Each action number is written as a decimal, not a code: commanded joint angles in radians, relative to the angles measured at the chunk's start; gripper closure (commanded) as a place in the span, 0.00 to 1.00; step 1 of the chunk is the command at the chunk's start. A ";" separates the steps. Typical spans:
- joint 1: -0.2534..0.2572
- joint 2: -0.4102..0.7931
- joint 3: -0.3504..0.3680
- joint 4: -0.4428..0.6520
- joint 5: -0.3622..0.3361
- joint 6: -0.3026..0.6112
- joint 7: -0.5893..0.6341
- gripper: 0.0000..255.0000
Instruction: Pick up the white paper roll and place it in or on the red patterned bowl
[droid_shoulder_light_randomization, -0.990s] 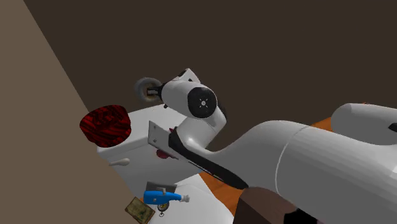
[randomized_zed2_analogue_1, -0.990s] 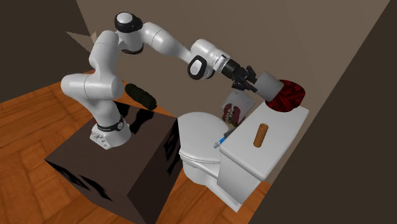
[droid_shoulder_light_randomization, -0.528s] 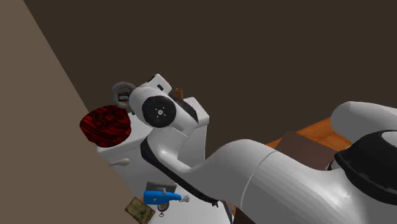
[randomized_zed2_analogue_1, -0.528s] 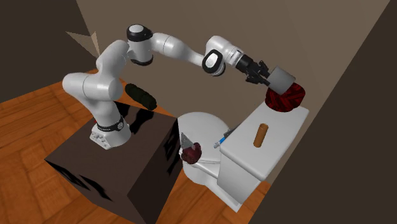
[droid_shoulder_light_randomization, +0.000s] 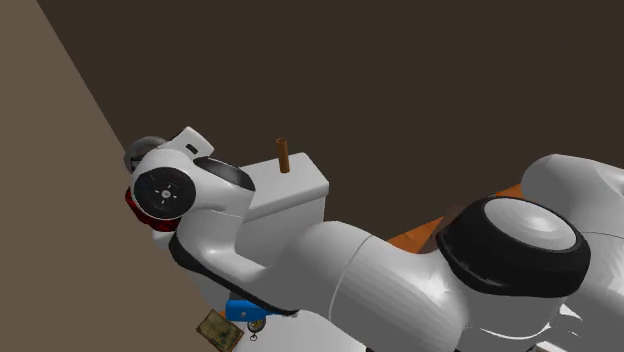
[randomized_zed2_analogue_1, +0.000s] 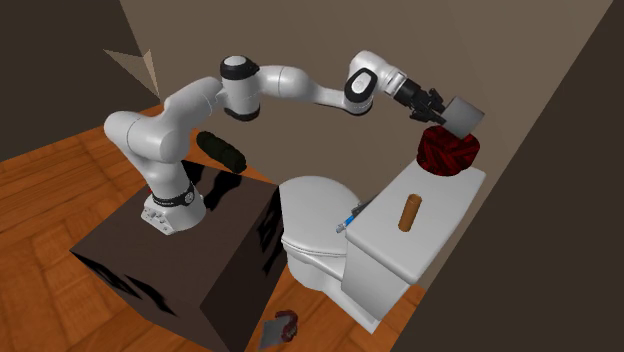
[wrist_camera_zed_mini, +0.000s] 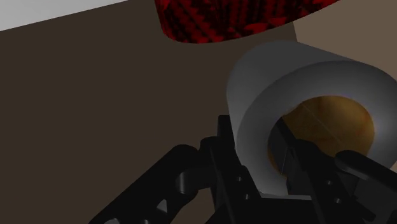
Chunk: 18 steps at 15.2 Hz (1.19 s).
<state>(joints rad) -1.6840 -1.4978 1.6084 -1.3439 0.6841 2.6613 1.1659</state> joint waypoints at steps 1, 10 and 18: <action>-0.043 -0.022 -0.012 0.088 -0.015 -0.042 0.045 1.00; -0.042 -0.090 0.010 0.080 -0.003 -0.008 0.098 1.00; -0.042 -0.095 0.011 0.080 -0.003 -0.006 0.103 1.00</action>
<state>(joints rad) -1.7263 -1.5908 1.6160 -1.2604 0.6810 2.6574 1.2695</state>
